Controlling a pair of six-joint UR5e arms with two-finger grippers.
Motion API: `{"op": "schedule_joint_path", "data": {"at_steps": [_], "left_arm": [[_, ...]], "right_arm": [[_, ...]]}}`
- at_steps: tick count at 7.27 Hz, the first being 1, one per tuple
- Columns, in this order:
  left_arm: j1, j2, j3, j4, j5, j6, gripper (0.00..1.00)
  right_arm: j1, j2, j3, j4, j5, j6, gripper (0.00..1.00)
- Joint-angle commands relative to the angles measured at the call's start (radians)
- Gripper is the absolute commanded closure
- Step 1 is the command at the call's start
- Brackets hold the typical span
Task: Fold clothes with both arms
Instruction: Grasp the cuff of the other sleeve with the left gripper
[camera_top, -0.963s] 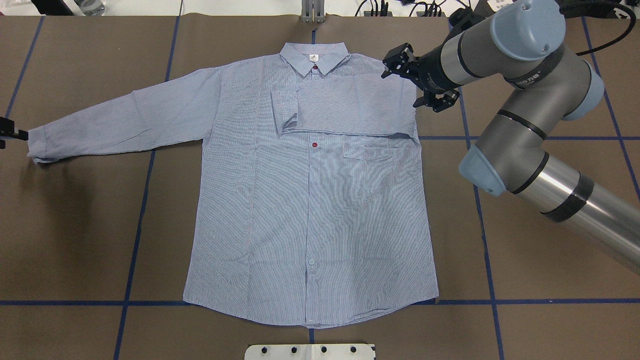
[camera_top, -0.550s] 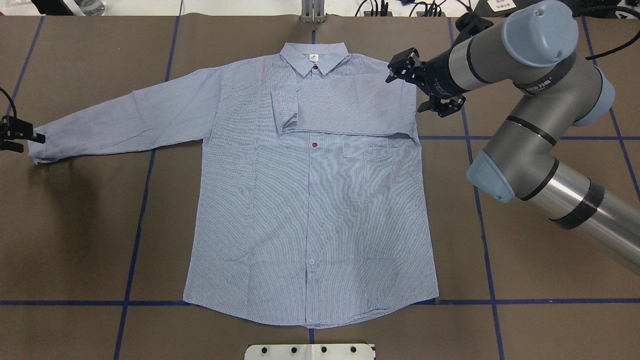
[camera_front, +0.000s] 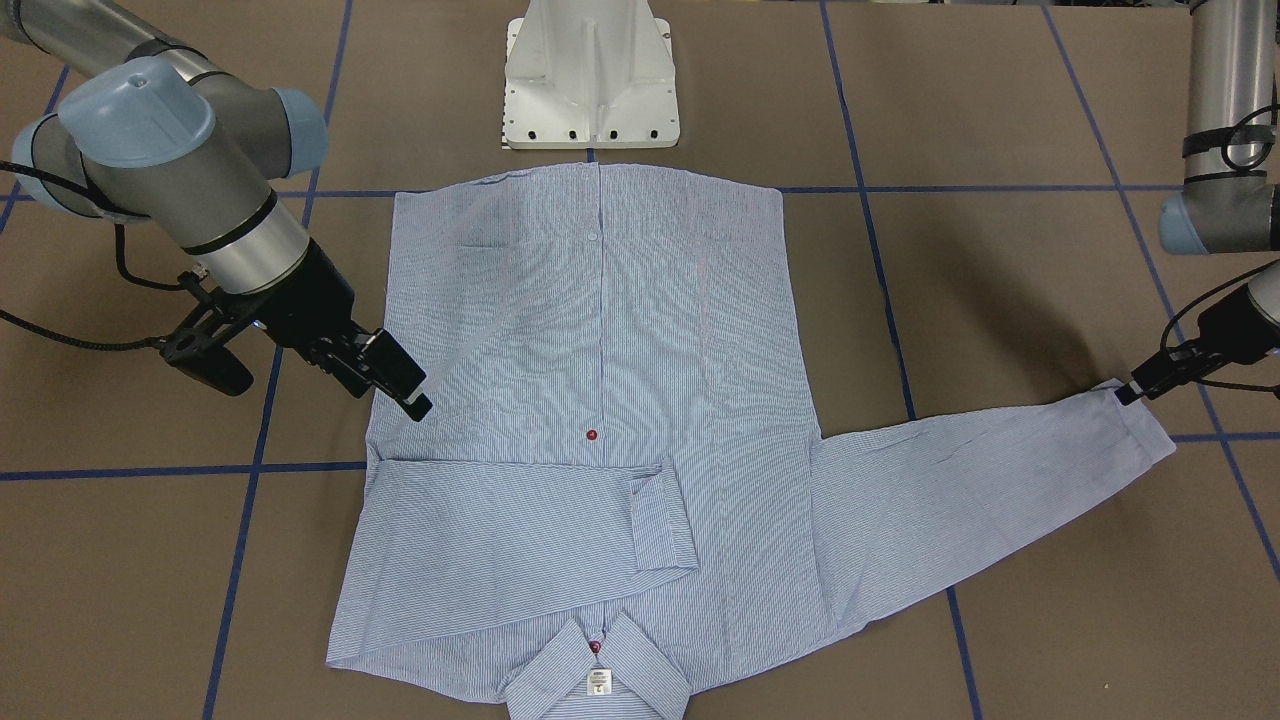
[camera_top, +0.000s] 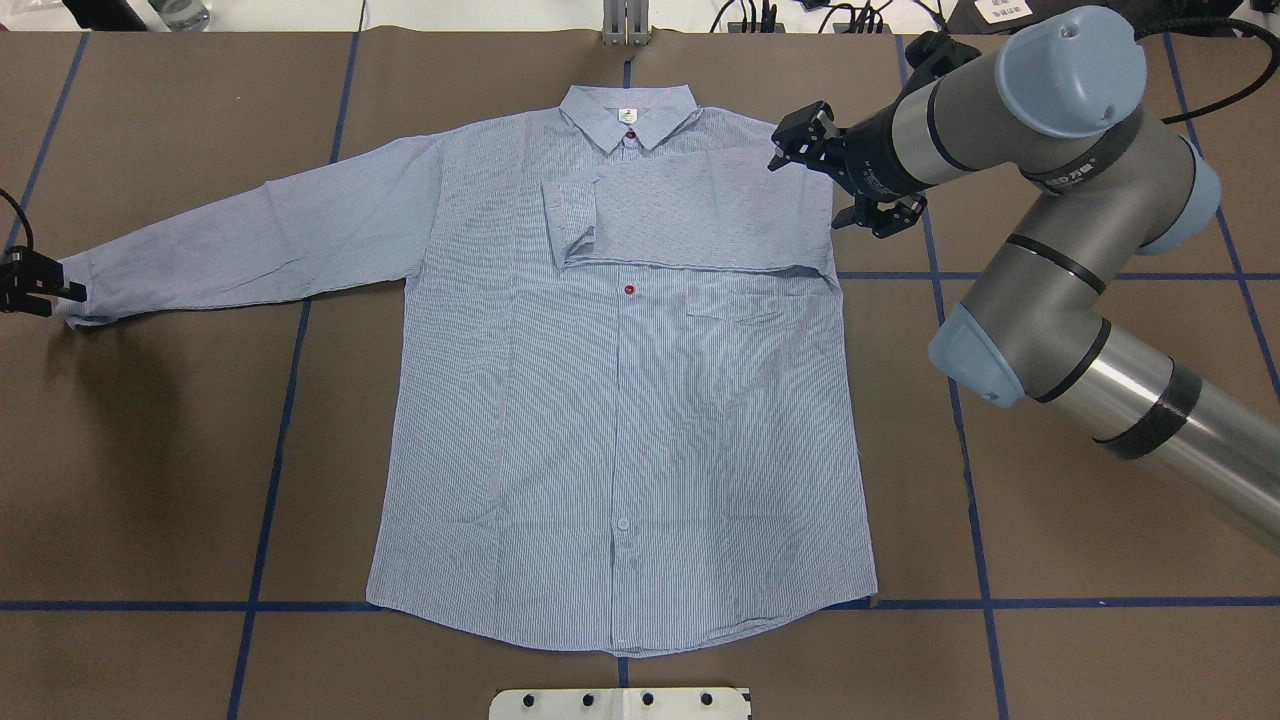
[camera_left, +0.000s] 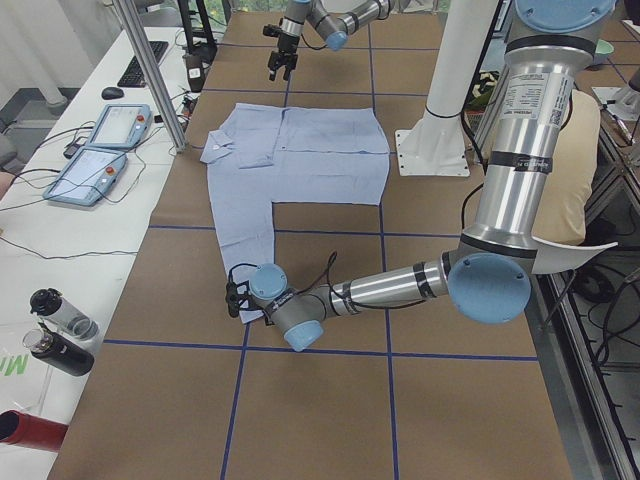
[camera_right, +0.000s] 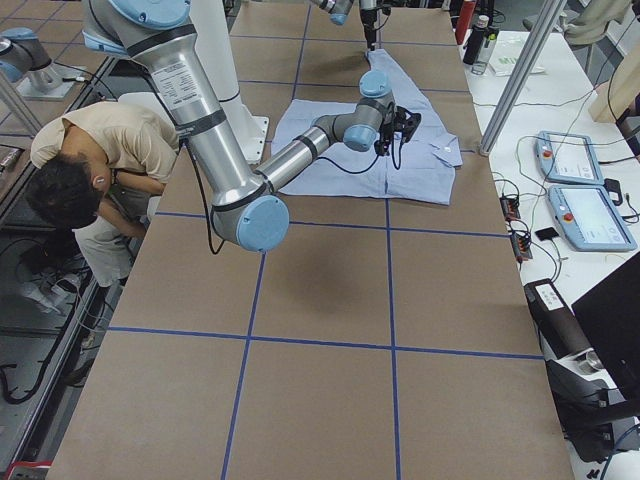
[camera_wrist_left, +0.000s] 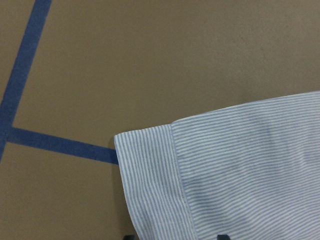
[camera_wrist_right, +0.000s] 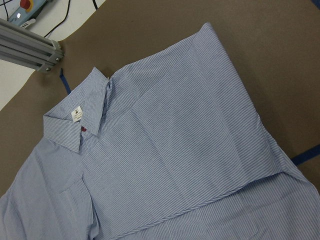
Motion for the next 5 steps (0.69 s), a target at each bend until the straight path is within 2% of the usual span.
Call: {"op": "schedule_joint_path", "data": {"at_steps": [1, 3, 4, 5], "left_arm": [[0.014, 0.002, 0.002, 0.001, 0.002, 0.0, 0.42], [0.021, 0.002, 0.005, 0.001, 0.003, 0.0, 0.48], [0.019, 0.003, 0.005, 0.002, 0.005, -0.003, 0.62], [0.019, 0.003, 0.004, 0.001, 0.003, 0.0, 1.0]], "right_arm": [[-0.002, 0.004, -0.008, 0.003, -0.001, 0.0, 0.01], [0.0, 0.004, -0.008, 0.003, 0.0, 0.001, 0.01], [-0.002, 0.005, -0.008, 0.003, -0.001, 0.003, 0.01], [-0.002, 0.004, -0.008, 0.003, -0.001, 0.003, 0.01]]}}
